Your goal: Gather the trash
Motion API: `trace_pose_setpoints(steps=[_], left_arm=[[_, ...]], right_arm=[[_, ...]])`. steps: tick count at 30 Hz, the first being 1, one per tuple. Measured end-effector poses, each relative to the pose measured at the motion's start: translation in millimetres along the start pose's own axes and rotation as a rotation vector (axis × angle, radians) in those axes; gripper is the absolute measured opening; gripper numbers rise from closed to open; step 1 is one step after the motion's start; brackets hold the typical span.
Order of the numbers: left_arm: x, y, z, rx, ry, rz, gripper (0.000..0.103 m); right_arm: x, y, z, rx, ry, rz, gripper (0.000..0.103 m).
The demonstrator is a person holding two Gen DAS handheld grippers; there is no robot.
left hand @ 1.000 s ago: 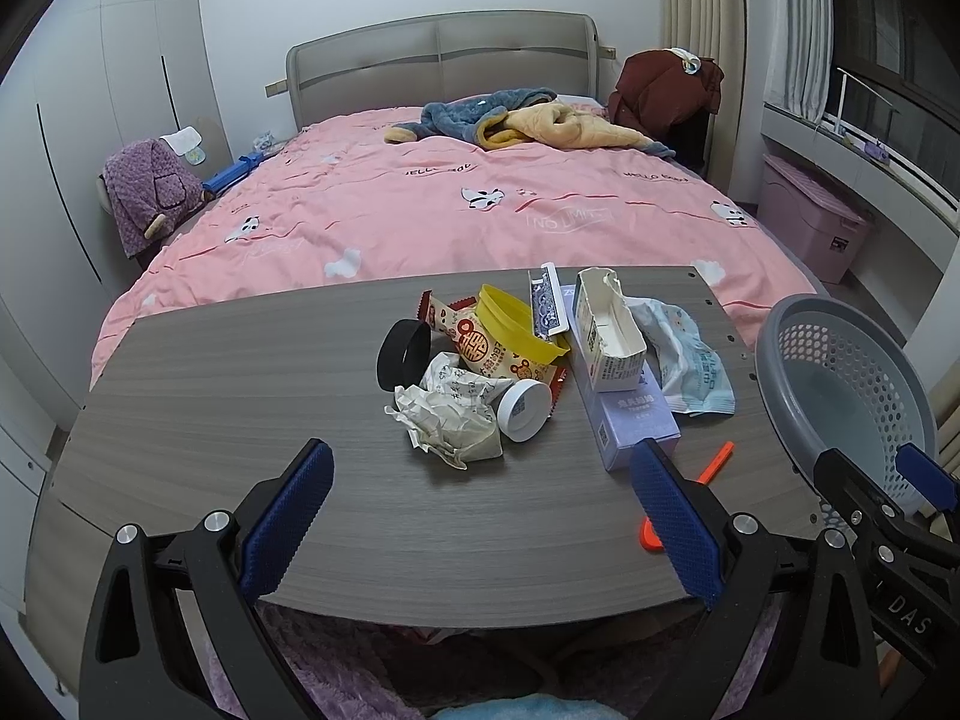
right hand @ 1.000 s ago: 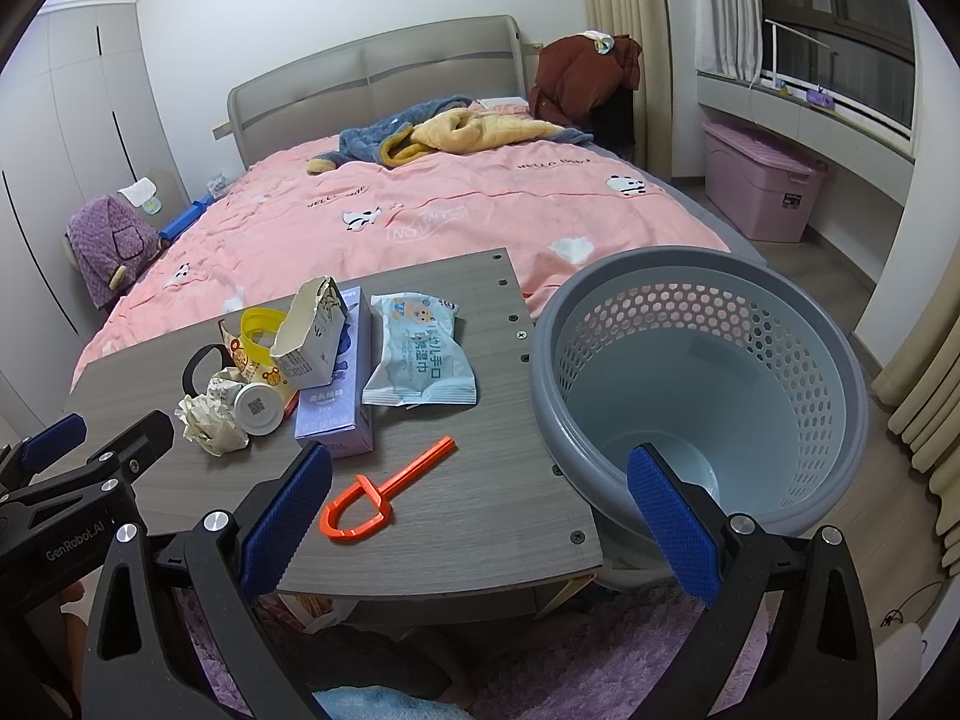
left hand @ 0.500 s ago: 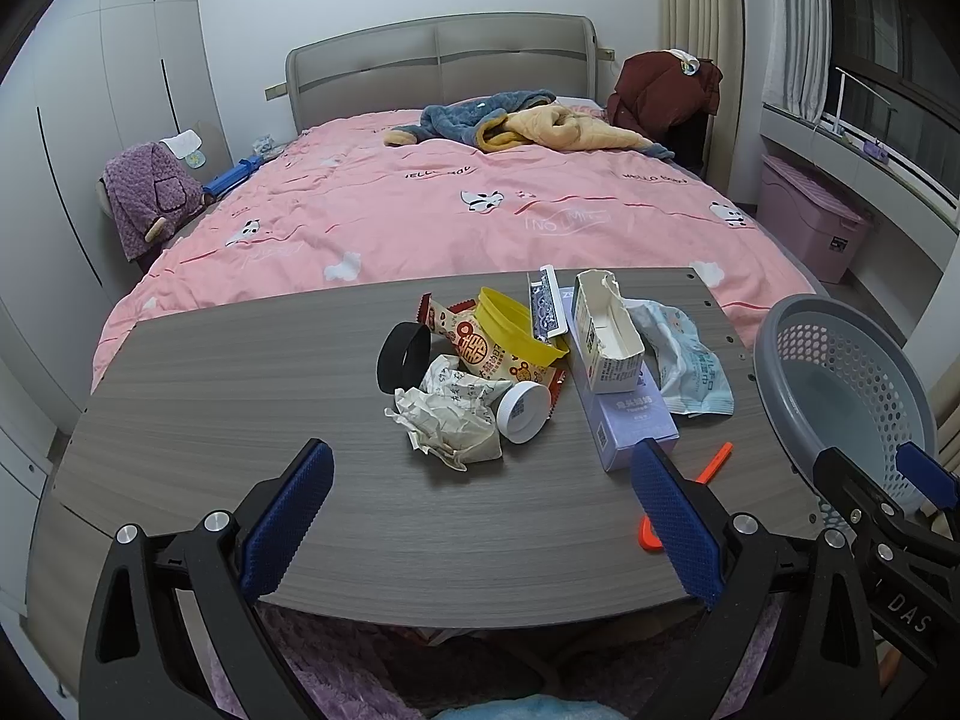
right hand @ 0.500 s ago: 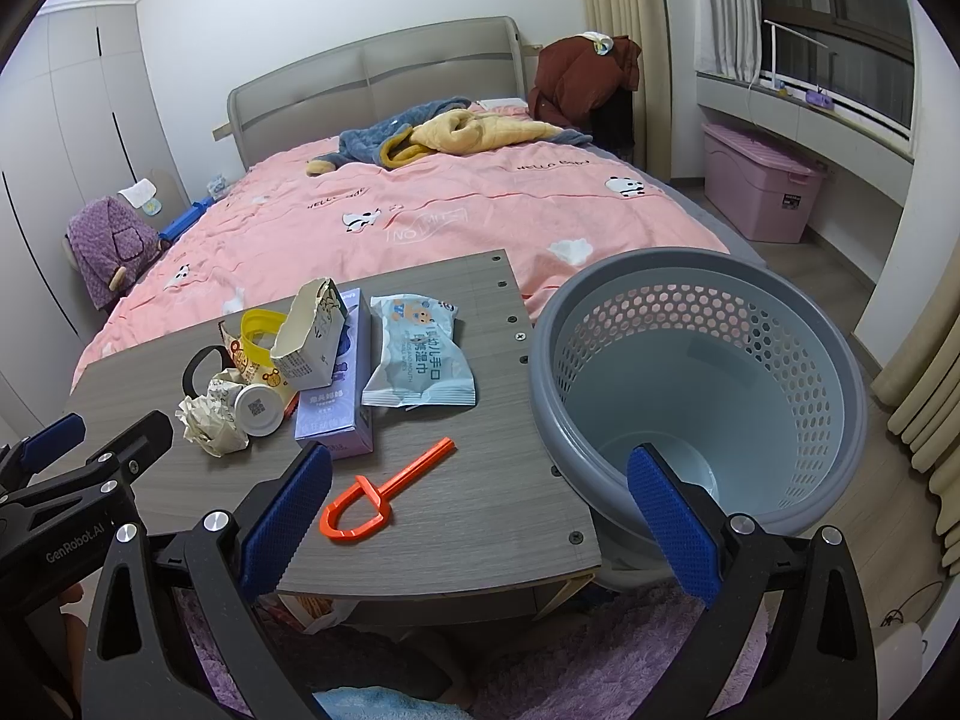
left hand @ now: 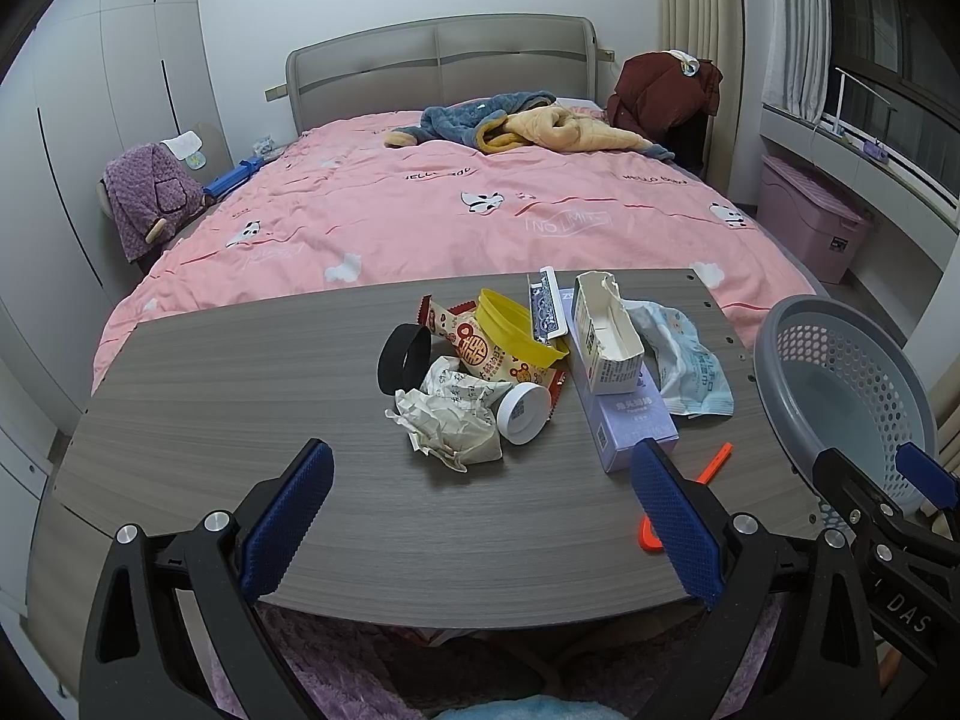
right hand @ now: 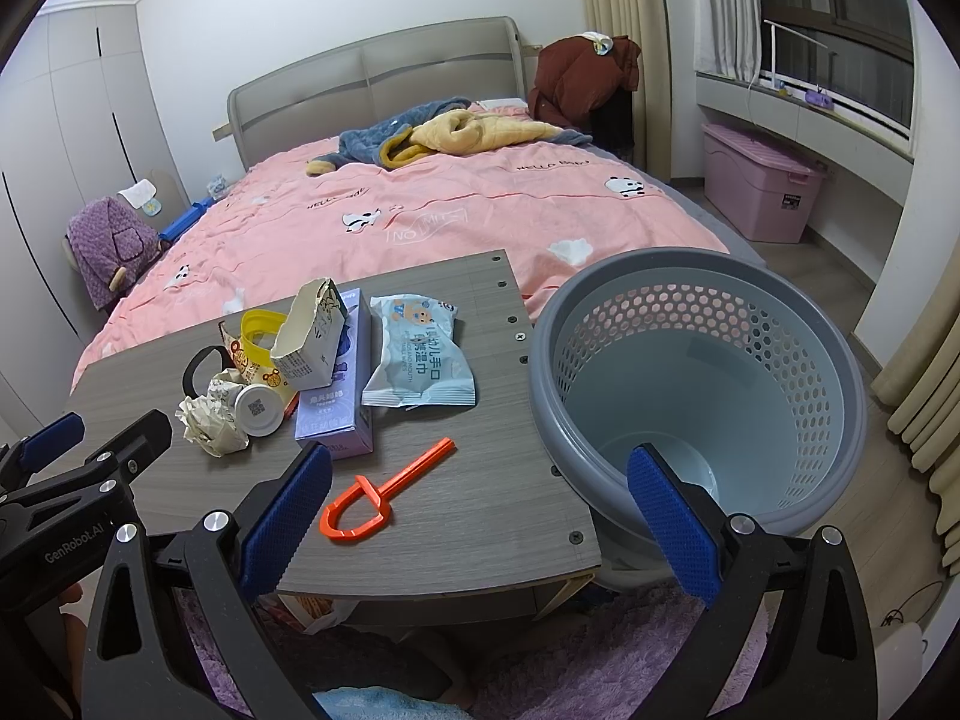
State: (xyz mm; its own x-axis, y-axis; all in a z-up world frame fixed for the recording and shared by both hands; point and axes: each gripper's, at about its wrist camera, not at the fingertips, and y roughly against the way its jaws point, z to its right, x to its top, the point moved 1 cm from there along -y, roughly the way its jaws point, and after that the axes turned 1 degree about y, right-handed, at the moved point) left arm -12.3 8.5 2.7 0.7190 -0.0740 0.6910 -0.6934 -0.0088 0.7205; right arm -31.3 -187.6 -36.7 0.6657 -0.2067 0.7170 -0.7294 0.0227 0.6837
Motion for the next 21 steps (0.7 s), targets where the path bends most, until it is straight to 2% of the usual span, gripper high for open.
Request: trace_pose_setpoints(steps=[21], left_arm=[[-0.3,0.6,0.5,0.001,0.0,0.001,0.095]], right_arm=[[-1.2,-1.0,-0.2,0.0,-0.001,0.0,0.097]])
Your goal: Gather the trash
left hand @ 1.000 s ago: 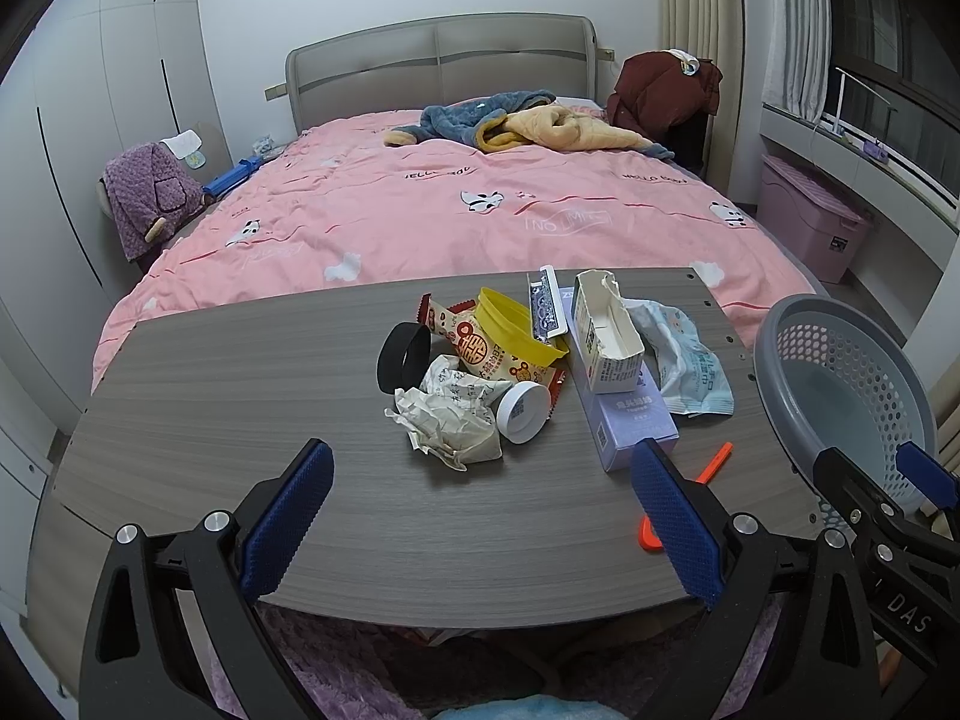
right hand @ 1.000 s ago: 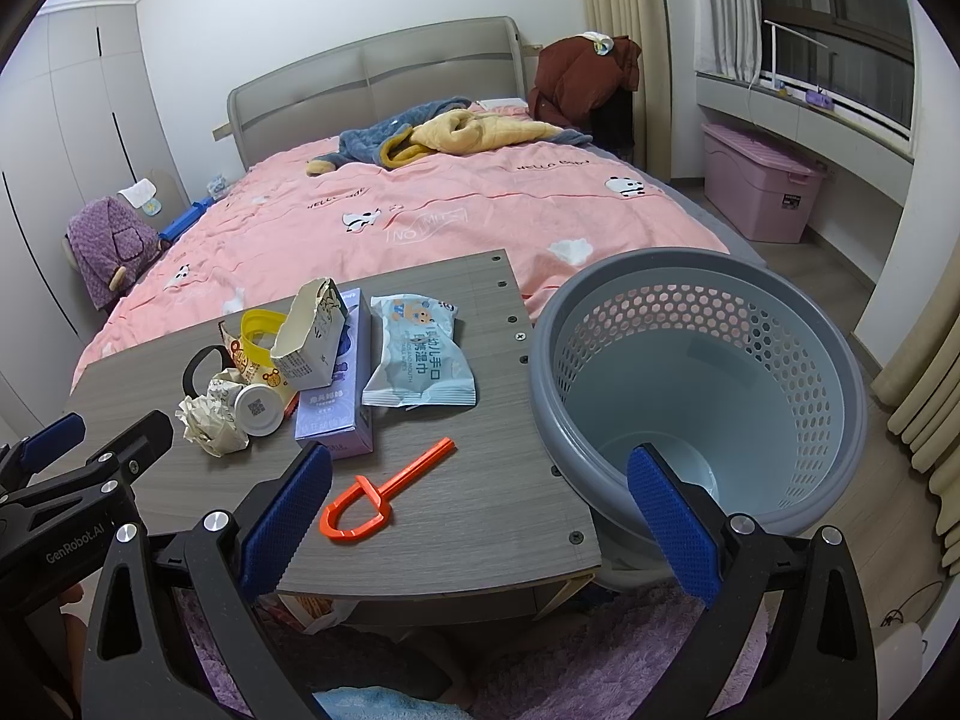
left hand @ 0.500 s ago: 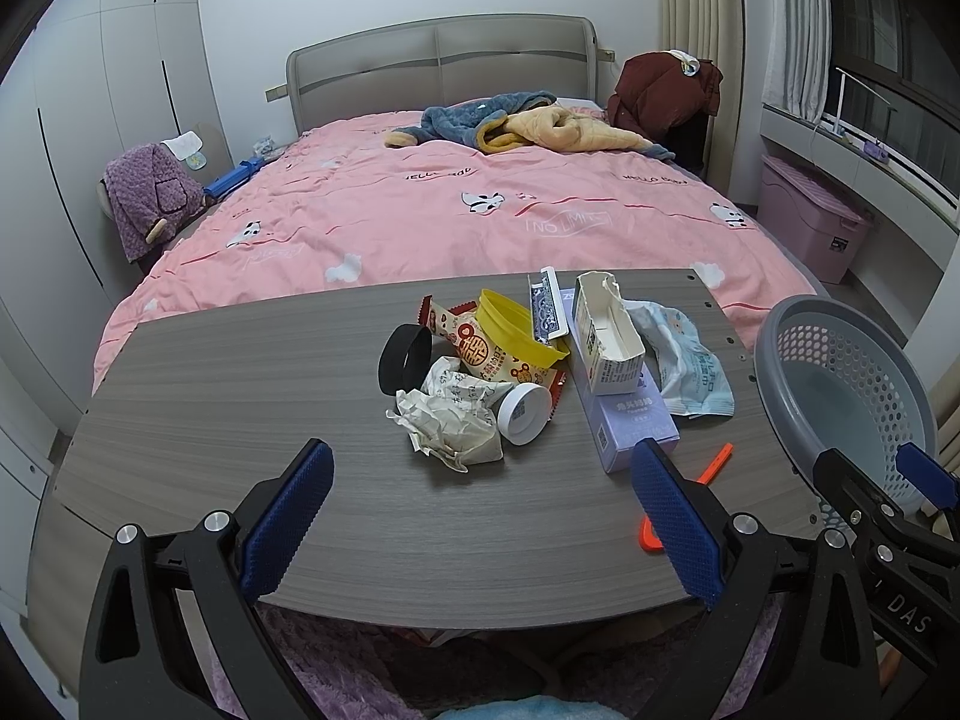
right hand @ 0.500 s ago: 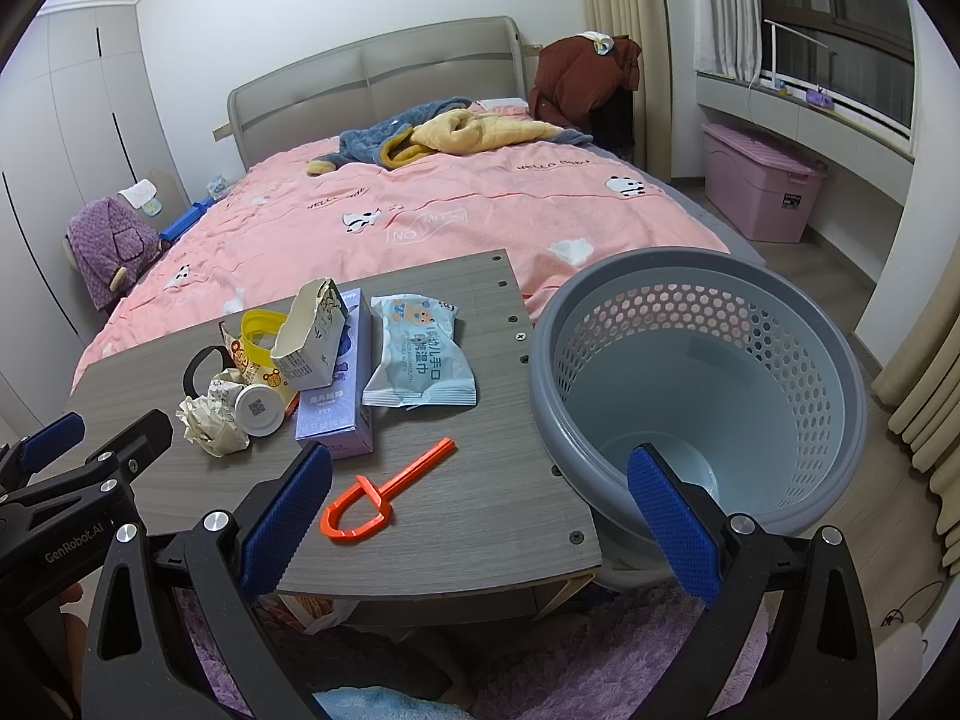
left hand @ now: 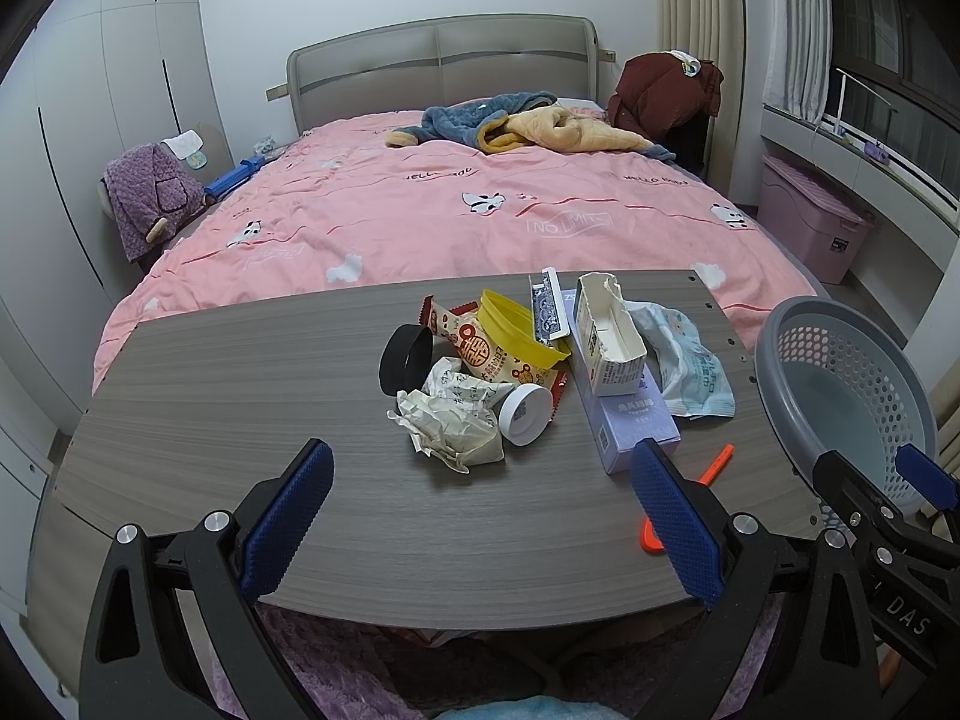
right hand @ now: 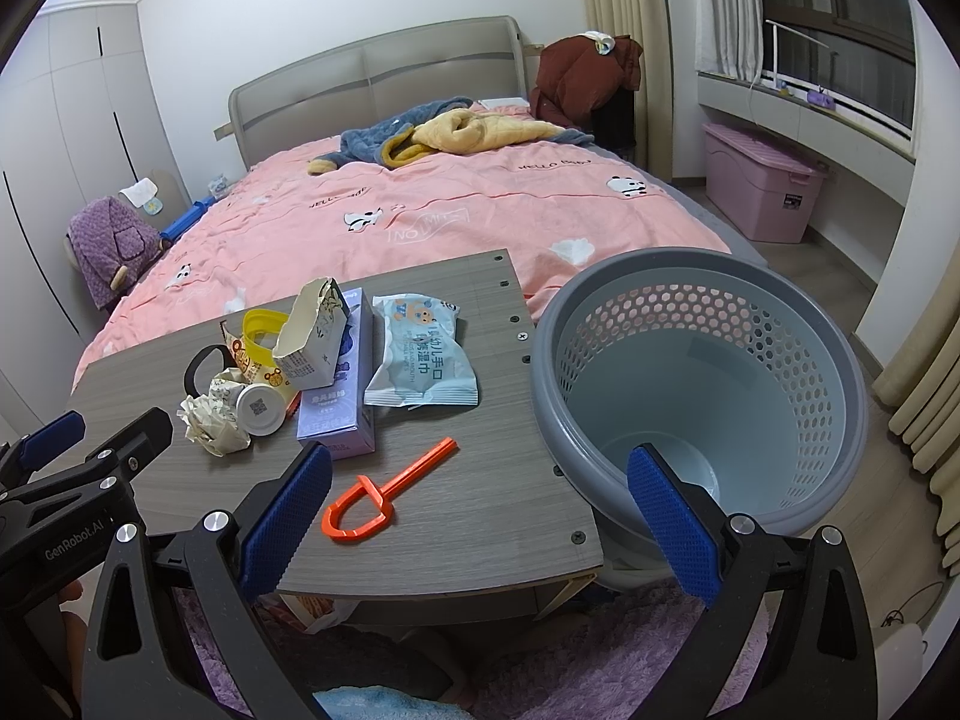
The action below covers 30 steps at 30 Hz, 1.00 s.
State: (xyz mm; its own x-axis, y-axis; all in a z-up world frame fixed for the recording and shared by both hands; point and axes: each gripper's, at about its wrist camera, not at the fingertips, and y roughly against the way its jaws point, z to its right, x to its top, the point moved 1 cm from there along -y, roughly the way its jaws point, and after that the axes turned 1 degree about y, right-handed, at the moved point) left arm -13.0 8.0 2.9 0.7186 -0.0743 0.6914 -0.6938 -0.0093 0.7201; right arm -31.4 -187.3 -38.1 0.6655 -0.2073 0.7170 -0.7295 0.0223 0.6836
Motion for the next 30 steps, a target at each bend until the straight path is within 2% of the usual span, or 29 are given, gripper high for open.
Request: trace_pose_setpoints(steps=[9,18,30], left_arm=[[2,-8,-15,0.02,0.005,-0.023,0.095],[0,-30,-43,0.106,0.009,-0.029,0.095],[-10,-57,-68,0.104,0.037,-0.065,0.095]], right_arm=[[-5,-6,-6,0.019,0.014,-0.033,0.097],[-24,-39,-28,0.039,0.064,-0.102,0.097],[-39,-76,-57,0.022,0.147,-0.164,0.097]])
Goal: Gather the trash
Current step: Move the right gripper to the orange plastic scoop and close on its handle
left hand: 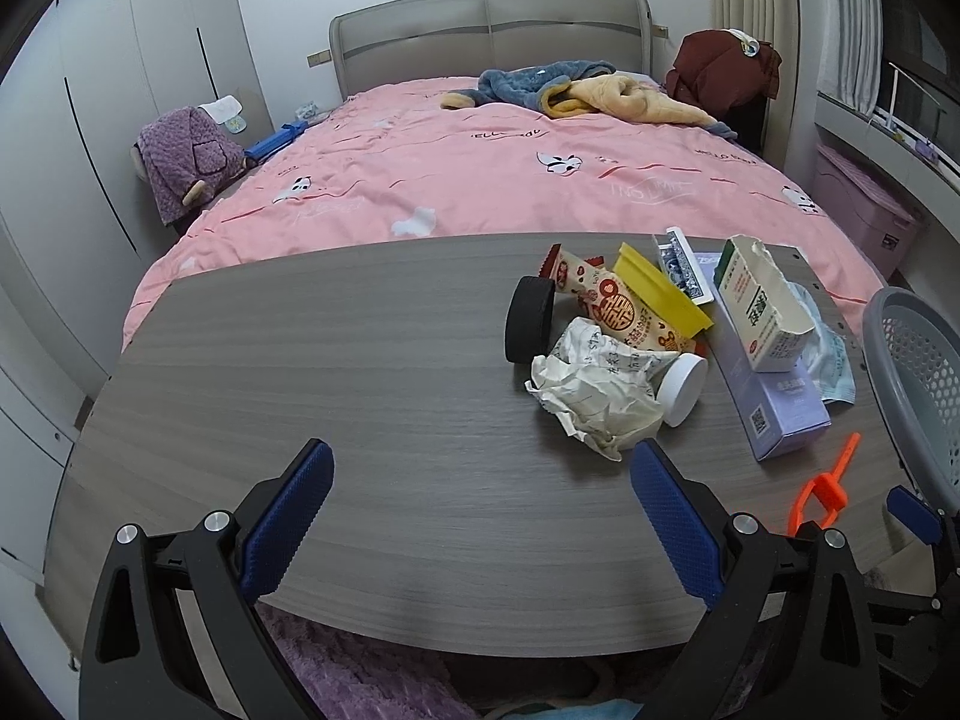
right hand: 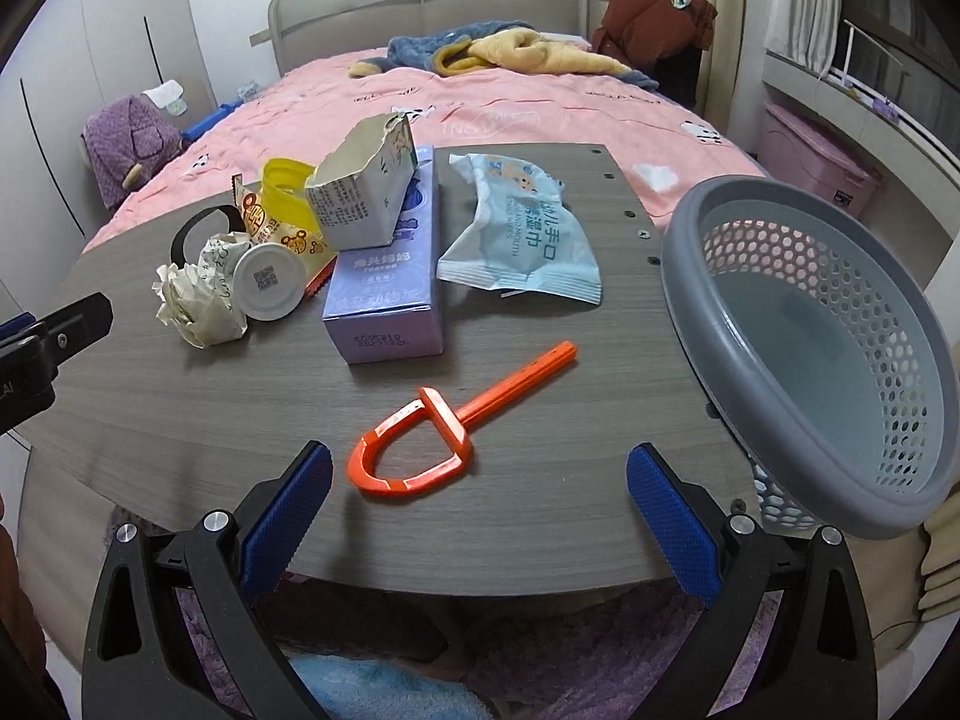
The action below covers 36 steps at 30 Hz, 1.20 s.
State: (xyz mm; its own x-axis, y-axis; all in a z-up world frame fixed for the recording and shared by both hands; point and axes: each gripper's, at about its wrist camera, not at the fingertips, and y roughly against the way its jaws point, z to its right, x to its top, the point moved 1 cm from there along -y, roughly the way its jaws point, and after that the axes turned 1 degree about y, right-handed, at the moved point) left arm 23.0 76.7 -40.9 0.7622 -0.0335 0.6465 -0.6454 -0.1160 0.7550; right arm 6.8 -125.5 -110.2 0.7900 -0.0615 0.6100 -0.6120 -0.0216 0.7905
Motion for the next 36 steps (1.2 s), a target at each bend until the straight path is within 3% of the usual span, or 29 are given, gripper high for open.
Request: trace_pose_setpoints(steps=[12,15,20,36], left_arm=[[-5,-12,-5,-0.044,0.035,-0.021,0.095],[-6,-13,-6,-0.063,0.045,-0.025,0.095],[-7,-12,-7,-0.083,0.055,-0.027,0.095],[-9,-12,2,-0.132,0.063,-0.041,0.095]], right_arm=[[0,-13,-10,-0.046,0.047,0.005,0.09],[0,-10,-10,-0.041,0.055,0.017,0.078],[0,-4,-11,-0.023,0.073,0.028,0.041],[2,20,20,0.031,-0.017,0.08,0.041]])
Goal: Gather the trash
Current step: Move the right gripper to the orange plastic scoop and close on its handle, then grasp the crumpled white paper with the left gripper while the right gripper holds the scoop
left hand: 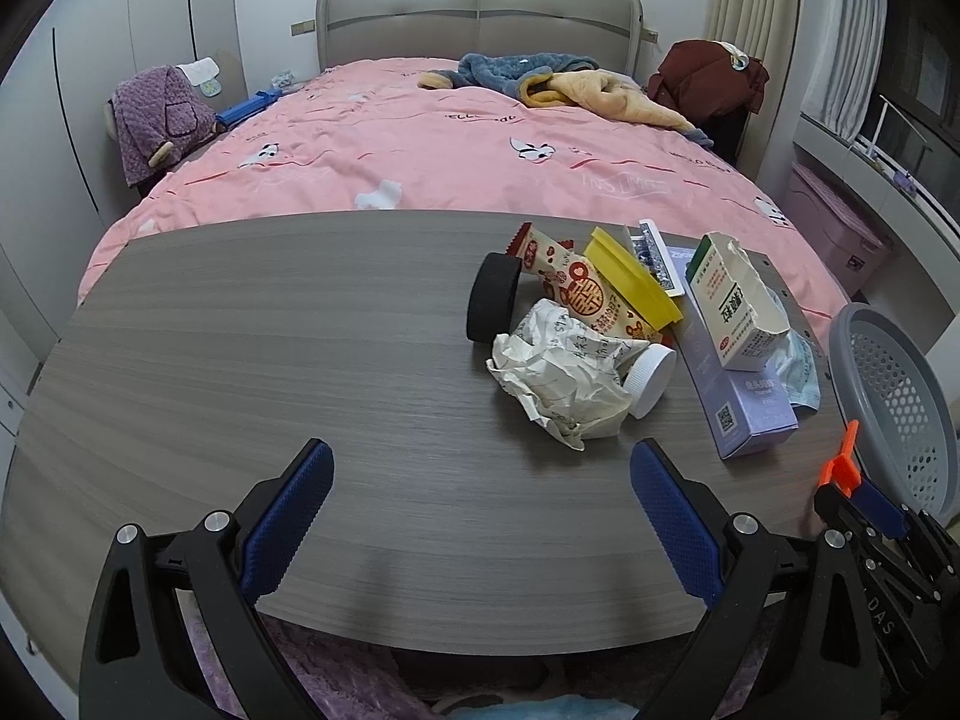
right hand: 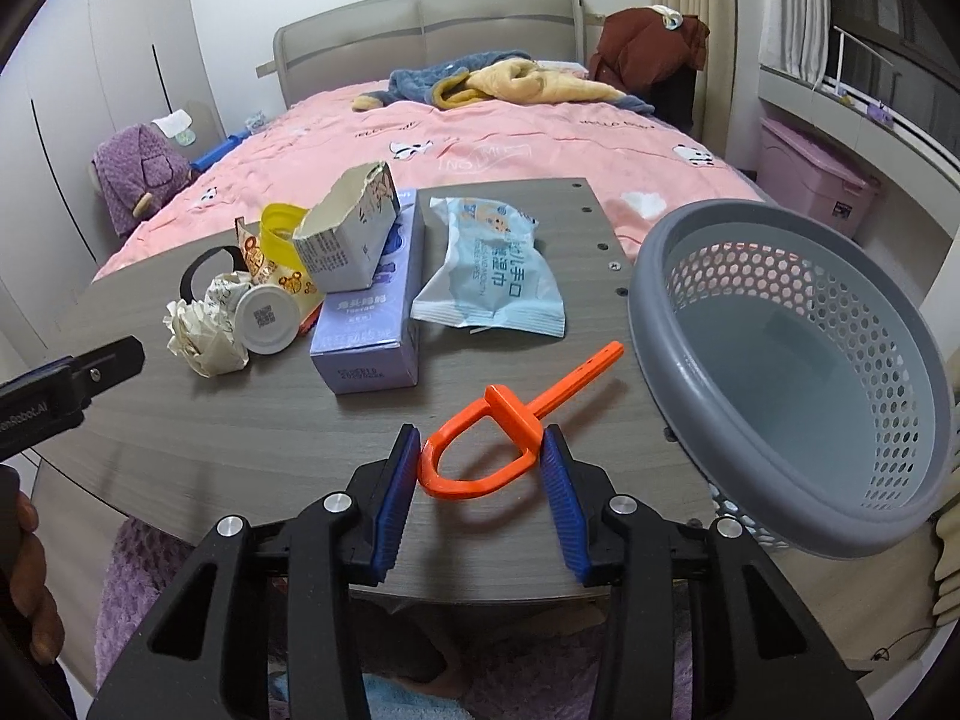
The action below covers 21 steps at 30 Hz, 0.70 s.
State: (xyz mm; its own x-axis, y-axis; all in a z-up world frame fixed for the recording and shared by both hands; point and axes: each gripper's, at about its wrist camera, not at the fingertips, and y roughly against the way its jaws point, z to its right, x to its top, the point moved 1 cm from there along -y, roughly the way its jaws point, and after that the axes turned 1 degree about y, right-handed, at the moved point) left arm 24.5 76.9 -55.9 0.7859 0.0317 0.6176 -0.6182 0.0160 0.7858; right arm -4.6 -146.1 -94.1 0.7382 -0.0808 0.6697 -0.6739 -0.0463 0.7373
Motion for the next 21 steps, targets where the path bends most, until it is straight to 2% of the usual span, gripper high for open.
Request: trace_pose_setpoints(steps=[21], left_arm=[[25,-37,16,0.027,0.038,-0.023,0.095]], right_arm=[[3,-7,10,0.039,-0.019,-0.004,0.041]])
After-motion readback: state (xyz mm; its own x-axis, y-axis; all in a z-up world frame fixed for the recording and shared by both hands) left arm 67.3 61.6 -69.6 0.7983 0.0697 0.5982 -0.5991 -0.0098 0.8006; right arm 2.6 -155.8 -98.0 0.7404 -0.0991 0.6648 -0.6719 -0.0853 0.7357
